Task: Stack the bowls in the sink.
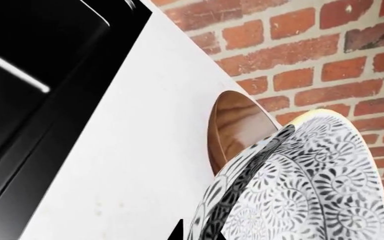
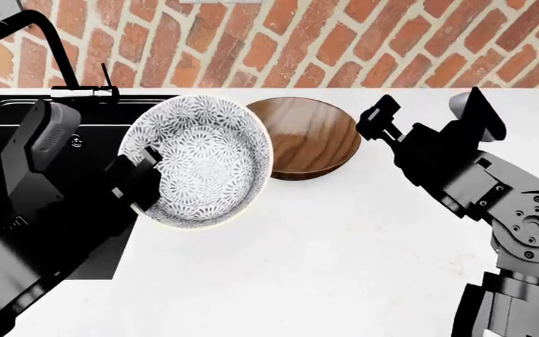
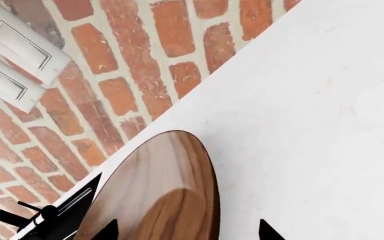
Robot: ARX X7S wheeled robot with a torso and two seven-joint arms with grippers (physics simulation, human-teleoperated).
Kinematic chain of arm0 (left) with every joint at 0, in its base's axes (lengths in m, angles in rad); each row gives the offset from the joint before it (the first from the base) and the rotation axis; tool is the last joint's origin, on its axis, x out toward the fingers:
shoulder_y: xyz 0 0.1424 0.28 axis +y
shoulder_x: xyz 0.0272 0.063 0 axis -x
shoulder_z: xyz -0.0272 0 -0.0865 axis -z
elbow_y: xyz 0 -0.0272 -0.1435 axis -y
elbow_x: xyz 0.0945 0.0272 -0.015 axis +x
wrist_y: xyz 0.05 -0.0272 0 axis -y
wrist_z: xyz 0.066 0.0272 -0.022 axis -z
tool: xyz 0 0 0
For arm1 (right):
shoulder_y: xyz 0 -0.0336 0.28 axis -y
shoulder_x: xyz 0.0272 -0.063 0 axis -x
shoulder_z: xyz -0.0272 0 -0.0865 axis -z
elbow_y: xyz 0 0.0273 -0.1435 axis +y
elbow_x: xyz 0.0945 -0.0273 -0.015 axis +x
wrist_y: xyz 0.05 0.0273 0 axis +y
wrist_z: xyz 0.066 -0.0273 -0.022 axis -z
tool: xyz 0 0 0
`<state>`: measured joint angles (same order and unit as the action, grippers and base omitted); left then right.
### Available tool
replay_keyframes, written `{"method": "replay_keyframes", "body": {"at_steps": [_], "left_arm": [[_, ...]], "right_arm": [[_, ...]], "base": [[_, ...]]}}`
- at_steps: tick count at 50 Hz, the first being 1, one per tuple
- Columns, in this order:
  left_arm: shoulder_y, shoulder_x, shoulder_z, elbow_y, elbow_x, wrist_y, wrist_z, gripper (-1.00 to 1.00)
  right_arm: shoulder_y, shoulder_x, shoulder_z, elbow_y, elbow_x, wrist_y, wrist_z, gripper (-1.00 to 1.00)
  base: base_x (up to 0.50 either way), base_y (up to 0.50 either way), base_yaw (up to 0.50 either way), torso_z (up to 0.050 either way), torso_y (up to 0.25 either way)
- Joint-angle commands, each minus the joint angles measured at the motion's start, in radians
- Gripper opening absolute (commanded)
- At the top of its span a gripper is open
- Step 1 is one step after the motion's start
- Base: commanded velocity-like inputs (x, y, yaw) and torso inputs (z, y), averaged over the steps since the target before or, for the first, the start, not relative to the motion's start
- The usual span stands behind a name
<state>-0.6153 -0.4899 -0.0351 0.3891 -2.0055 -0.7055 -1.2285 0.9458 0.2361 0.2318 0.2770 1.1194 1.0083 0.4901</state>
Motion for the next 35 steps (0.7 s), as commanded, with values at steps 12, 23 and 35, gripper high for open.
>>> {"method": "replay_keyframes", "body": {"at_steps": [12, 23, 35], "left_arm": [[0.016, -0.017, -0.016, 0.021, -0.006, 0.027, -0.011, -1.00], [0.024, -0.021, -0.015, 0.021, -0.002, 0.033, -0.008, -1.00], [0.030, -0.025, -0.014, 0.021, 0.004, 0.037, -0.002, -1.00]], "right_arm": [[0.020, -0.017, -0.060, 0.140, -0.061, -0.059, -0.074, 1.00], [0.050, -0.027, -0.090, 0.232, -0.095, -0.098, -0.118, 1.00], [0.065, -0.040, -0.108, 0.269, -0.102, -0.114, -0.146, 1.00]], "base": [[0.00, 0.00, 0.00, 0.000, 0.001], [0.00, 0.00, 0.00, 0.000, 0.000], [0.00, 0.00, 0.00, 0.000, 0.001]]}}
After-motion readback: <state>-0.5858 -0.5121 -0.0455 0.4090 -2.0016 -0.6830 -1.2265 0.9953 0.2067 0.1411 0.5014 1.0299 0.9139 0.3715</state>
